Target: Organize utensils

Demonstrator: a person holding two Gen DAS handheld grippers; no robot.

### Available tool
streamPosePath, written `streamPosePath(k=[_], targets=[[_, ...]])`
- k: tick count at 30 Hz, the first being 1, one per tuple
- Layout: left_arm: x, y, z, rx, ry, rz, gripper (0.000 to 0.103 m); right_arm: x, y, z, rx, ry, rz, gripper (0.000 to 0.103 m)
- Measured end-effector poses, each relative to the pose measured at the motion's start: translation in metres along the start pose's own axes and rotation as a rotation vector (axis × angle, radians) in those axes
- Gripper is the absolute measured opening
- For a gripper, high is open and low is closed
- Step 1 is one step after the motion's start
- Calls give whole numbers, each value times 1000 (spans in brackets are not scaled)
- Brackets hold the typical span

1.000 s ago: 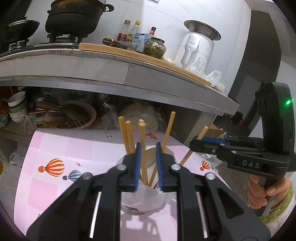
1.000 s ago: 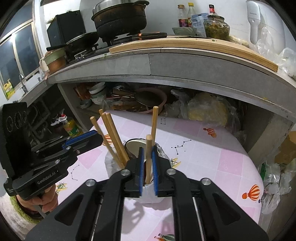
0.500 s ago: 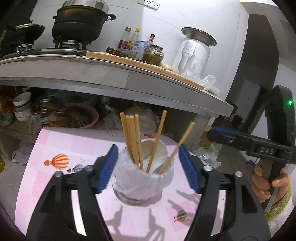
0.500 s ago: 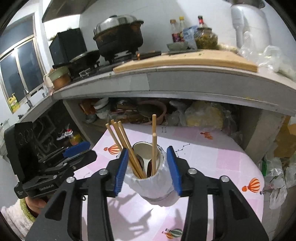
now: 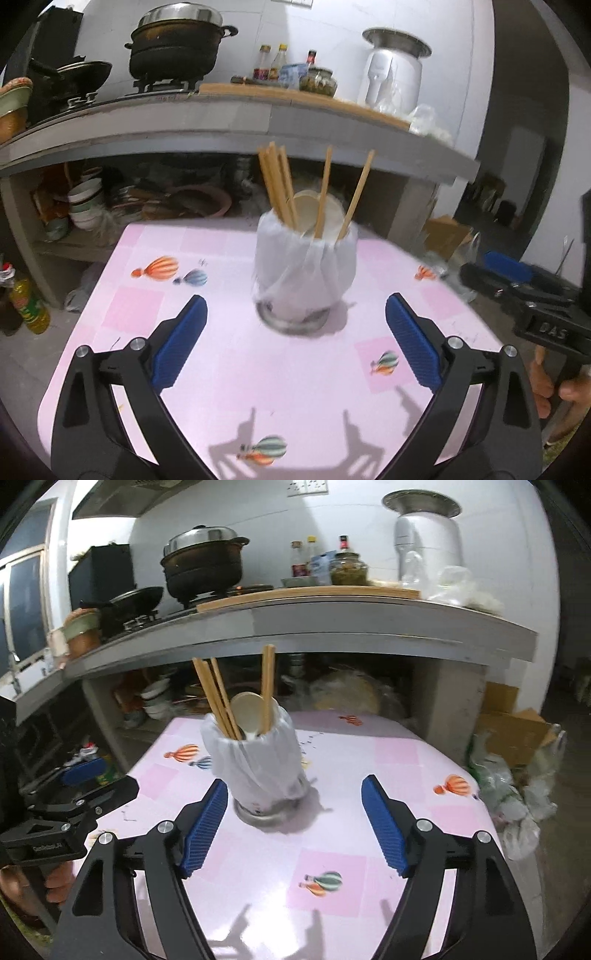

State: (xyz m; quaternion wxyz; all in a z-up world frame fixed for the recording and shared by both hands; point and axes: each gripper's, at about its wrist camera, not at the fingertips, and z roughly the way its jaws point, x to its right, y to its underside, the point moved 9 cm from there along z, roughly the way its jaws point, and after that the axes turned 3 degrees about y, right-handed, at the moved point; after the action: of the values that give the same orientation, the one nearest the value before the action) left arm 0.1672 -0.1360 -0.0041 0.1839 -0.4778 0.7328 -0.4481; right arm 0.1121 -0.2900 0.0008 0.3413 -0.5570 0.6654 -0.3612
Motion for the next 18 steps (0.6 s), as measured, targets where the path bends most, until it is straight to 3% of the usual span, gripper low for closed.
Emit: streamPosePath(k=[8, 18], targets=[[-25, 18, -10, 5, -73, -44, 94, -6, 8, -9, 31, 35, -35, 73], [-25, 22, -5, -26, -84, -84, 94, -7, 13, -5, 9, 26, -25, 73]])
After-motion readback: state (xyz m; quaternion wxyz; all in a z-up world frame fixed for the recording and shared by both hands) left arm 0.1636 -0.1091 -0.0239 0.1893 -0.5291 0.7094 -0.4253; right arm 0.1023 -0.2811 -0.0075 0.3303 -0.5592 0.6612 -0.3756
